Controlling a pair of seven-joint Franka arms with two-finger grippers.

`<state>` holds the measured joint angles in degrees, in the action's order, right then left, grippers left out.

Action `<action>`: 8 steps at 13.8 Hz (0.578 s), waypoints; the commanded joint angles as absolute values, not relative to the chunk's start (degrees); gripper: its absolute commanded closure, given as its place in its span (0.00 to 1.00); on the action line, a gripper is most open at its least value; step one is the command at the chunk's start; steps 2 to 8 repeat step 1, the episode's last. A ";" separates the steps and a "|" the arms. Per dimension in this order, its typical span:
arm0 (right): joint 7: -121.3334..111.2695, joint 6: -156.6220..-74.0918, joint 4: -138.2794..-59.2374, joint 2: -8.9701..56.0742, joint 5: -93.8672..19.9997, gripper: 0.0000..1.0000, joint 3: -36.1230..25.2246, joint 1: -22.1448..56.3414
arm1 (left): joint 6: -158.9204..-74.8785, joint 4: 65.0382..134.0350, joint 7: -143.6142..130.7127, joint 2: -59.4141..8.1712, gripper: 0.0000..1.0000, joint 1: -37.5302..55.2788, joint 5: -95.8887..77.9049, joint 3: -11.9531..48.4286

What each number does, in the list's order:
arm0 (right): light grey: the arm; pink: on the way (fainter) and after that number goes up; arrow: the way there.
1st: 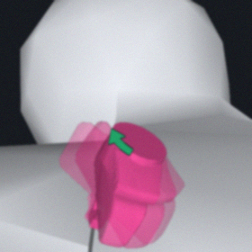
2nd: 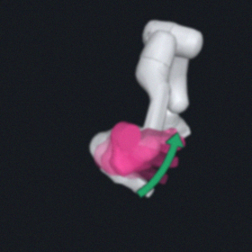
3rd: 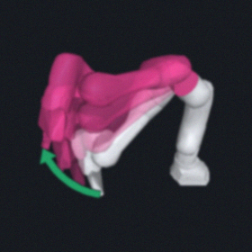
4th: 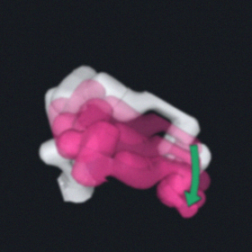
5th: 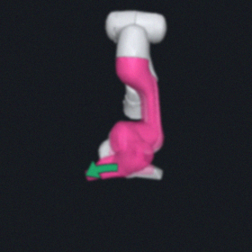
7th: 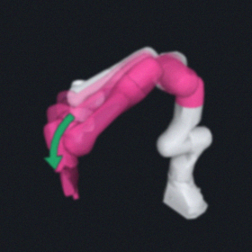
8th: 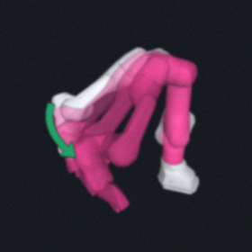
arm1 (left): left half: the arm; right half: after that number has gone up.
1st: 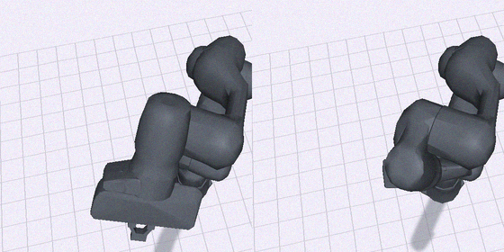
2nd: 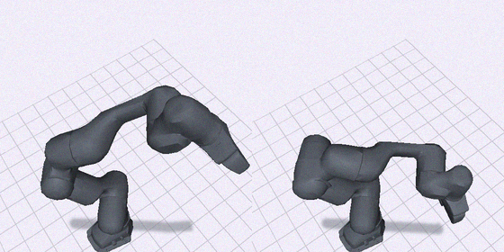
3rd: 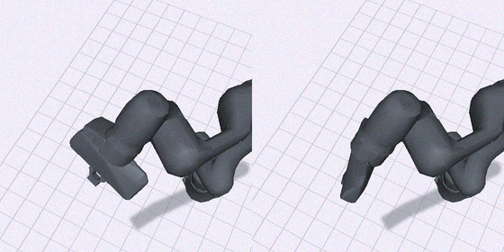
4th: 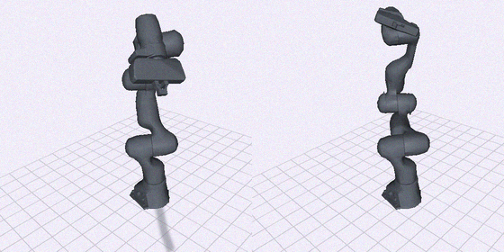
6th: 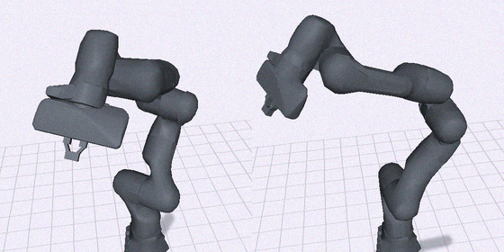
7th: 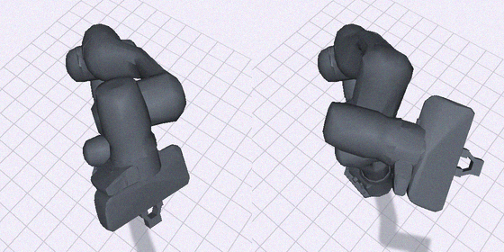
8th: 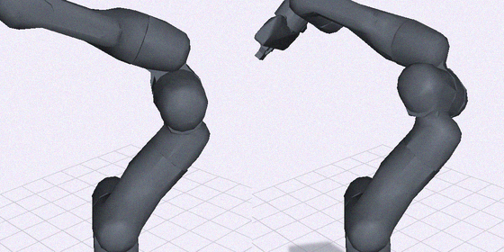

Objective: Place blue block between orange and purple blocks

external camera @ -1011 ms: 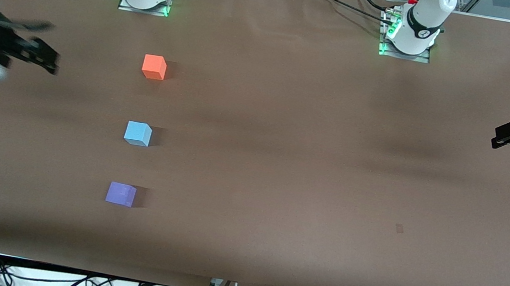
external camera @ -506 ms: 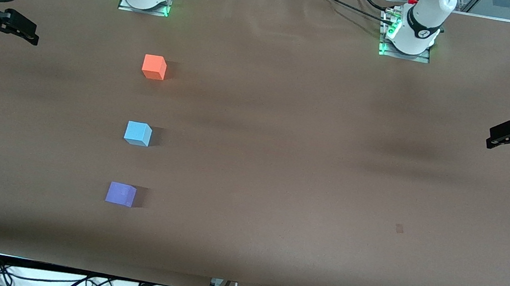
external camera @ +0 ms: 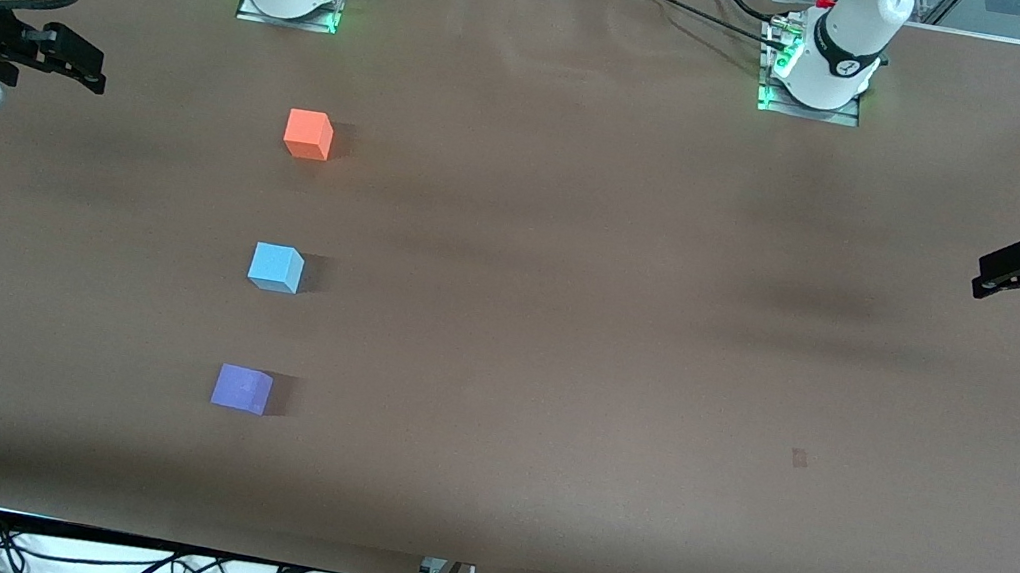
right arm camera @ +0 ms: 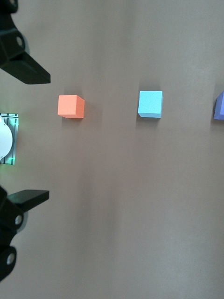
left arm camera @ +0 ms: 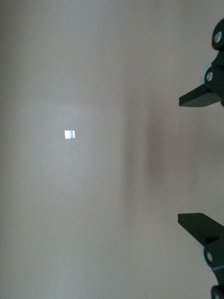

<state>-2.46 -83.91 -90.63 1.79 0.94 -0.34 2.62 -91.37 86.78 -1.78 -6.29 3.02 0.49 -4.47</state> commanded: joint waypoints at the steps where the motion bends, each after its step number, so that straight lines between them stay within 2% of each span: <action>1: -3.60 -84.20 -89.48 2.46 1.49 0.00 0.18 1.76 | -91.84 86.84 -1.32 -6.33 0.00 2.72 0.62 -4.48; 8: -3.60 -84.20 -89.48 2.46 1.49 0.00 0.18 1.76 | -91.84 86.84 -1.32 -6.33 0.00 2.72 0.62 -4.48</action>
